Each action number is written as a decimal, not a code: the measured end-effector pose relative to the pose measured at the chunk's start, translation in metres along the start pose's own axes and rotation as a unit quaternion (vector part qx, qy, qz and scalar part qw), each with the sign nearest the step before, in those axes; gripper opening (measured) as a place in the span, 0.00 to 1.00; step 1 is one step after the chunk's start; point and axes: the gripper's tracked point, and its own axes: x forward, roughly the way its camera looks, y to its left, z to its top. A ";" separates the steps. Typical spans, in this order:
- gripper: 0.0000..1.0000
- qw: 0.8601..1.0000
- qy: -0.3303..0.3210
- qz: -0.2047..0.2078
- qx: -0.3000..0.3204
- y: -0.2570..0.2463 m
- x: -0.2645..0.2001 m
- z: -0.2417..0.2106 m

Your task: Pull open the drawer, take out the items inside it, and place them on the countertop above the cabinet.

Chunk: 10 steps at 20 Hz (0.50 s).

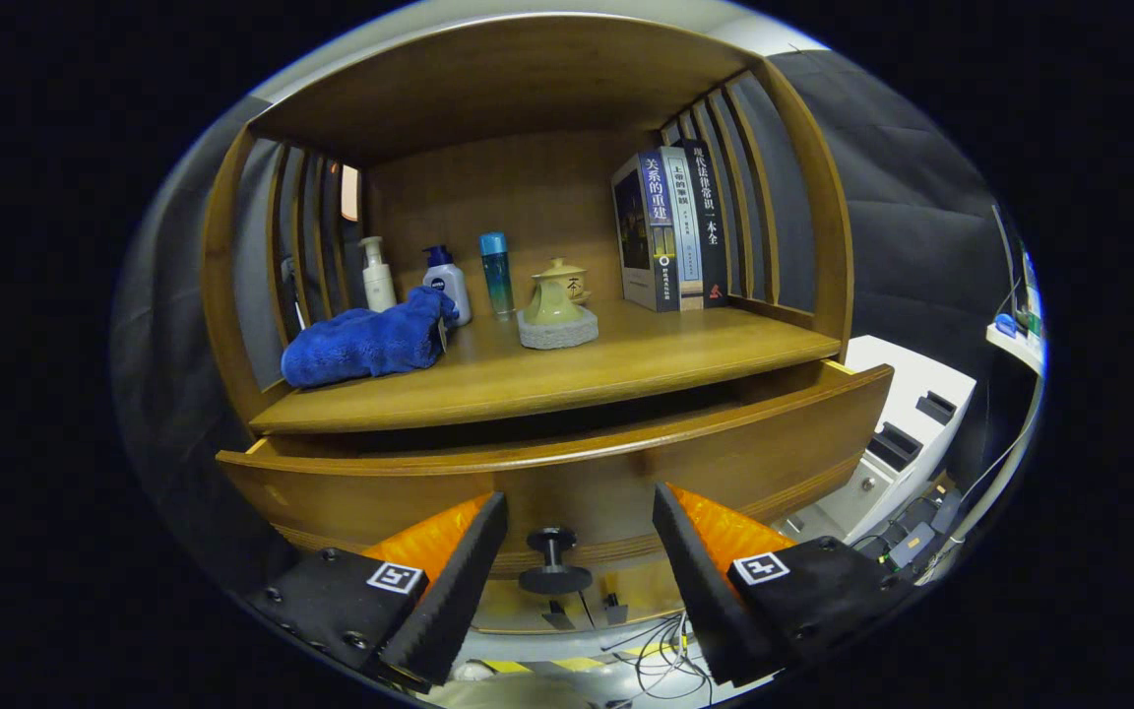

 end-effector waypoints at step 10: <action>0.99 1.000 0.015 0.002 0.004 0.001 0.040 0.003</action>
